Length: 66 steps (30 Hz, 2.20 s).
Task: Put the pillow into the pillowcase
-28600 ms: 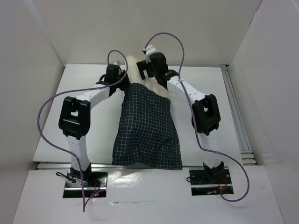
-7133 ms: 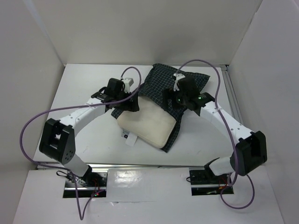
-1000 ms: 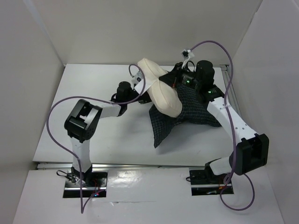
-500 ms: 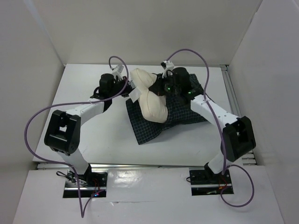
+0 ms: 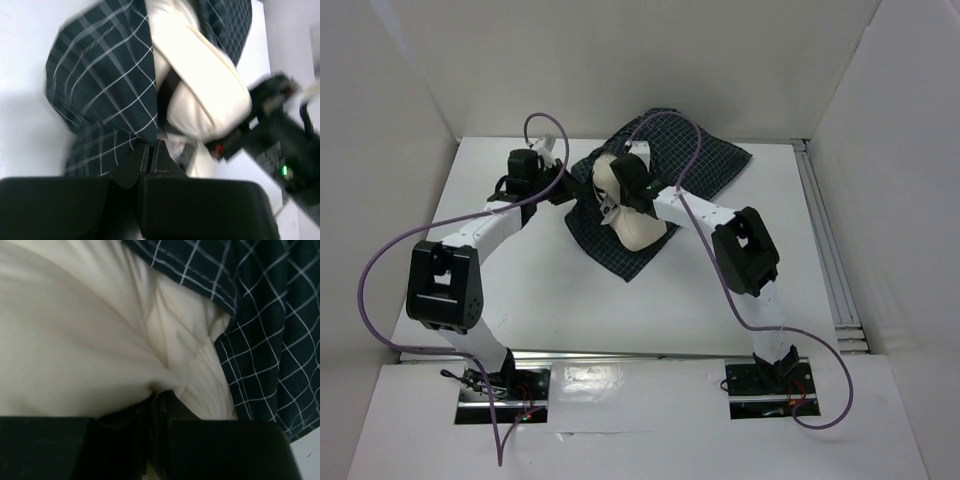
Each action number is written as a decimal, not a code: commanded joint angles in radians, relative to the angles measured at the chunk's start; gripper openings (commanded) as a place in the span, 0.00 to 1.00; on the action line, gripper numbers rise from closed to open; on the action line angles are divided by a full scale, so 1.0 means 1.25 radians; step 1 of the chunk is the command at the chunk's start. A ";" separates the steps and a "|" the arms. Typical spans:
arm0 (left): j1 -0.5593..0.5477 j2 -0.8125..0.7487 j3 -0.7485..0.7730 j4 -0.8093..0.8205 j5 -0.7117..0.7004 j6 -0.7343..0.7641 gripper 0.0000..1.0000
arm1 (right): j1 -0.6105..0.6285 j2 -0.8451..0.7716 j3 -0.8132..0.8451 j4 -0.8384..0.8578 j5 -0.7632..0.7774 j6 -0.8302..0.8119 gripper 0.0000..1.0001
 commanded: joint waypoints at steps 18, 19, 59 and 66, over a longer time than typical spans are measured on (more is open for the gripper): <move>0.001 -0.485 -0.082 -0.109 -0.018 0.067 0.00 | -0.107 0.244 0.207 -0.429 0.378 0.119 0.00; 0.001 -0.502 -0.082 -0.128 -0.032 0.067 0.00 | -0.107 0.244 0.221 -0.437 0.381 0.127 0.00; -0.116 -0.261 -0.030 -0.260 -0.155 0.124 0.93 | -0.100 -0.246 -0.122 -0.041 -0.564 -0.198 1.00; -0.317 -0.099 0.119 -0.345 -0.265 0.278 0.94 | -0.280 -0.348 -0.286 -0.016 -0.576 -0.070 0.98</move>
